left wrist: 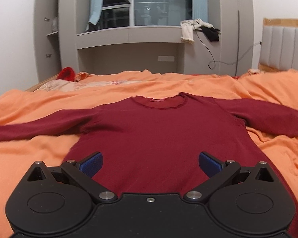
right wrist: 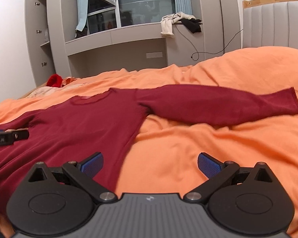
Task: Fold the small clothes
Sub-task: 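Move the right gripper to the sleeve cuff and close on it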
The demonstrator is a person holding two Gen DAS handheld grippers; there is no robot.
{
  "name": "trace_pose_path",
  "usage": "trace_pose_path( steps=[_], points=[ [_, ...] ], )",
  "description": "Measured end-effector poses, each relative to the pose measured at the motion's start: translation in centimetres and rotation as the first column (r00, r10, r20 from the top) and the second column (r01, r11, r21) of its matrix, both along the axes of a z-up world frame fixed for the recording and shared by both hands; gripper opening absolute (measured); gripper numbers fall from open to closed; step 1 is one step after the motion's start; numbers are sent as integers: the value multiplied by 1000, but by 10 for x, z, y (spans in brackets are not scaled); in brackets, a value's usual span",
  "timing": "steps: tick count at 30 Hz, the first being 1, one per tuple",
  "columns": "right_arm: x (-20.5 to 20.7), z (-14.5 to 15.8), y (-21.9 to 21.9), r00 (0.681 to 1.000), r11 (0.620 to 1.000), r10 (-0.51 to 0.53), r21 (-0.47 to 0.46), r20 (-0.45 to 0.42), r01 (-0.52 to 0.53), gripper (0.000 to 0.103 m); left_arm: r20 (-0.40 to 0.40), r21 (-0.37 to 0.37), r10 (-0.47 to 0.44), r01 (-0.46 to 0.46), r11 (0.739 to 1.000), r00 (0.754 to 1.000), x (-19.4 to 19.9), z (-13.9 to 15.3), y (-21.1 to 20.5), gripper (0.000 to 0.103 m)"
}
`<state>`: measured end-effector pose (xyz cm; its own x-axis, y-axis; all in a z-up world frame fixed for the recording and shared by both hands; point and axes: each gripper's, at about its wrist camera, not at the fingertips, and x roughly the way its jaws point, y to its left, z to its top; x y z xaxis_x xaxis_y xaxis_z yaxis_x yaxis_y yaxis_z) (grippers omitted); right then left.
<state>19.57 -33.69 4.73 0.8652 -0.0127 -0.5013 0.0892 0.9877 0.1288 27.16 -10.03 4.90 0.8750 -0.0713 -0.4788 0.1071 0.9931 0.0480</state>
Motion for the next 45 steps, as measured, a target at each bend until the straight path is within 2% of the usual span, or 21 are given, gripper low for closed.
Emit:
trace_pose_path(
  steps=[5, 10, 15, 19, 22, 28, 31, 33, 36, 42, 45],
  points=[
    [32, 4, -37, 994, 995, -96, 32, 58, 94, 103, -27, 34, -19, 20, 999, 999, 29, -12, -15, 102],
    [64, 1, -78, 970, 970, -234, 83, 73, 228, 103, -40, 22, -16, 17, 1000, 999, 42, -23, -13, 102],
    [87, -10, -107, 944, 940, -326, 123, 57, 318, 103, -59, 18, -11, 12, 1000, 998, 51, -32, -9, 102],
    [90, -26, -126, 926, 914, -377, 176, 30, 367, 103, -67, 21, -10, 11, 1000, 998, 52, -36, -6, 102],
    [90, -34, -134, 915, 901, -402, 179, 7, 395, 103, -68, 26, -15, 17, 1000, 998, 51, -39, -6, 102],
    [84, -40, -149, 903, 906, -420, 109, 95, 410, 103, -70, 23, -36, 37, 999, 997, 51, -44, -4, 102],
    [79, -39, -166, 889, 884, -450, 180, 86, 431, 103, -62, 23, -45, 47, 999, 997, 48, -50, -2, 102],
    [74, -39, -182, 871, 857, -485, 240, 74, 456, 103, -66, 28, -52, 54, 998, 996, 46, -53, -3, 102],
    [70, -40, -200, 833, 813, -549, 279, 74, 511, 103, -65, 35, -54, 56, 998, 996, 47, -54, -5, 102],
    [77, -39, -212, 788, 777, -609, 271, 96, 568, 103, -76, 17, -55, 56, 998, 996, 49, -56, -3, 102],
    [83, -42, -220, 732, 716, -676, 312, 87, 625, 99, -77, 13, -55, 56, 998, 996, 48, -56, -2, 102]
  ],
)
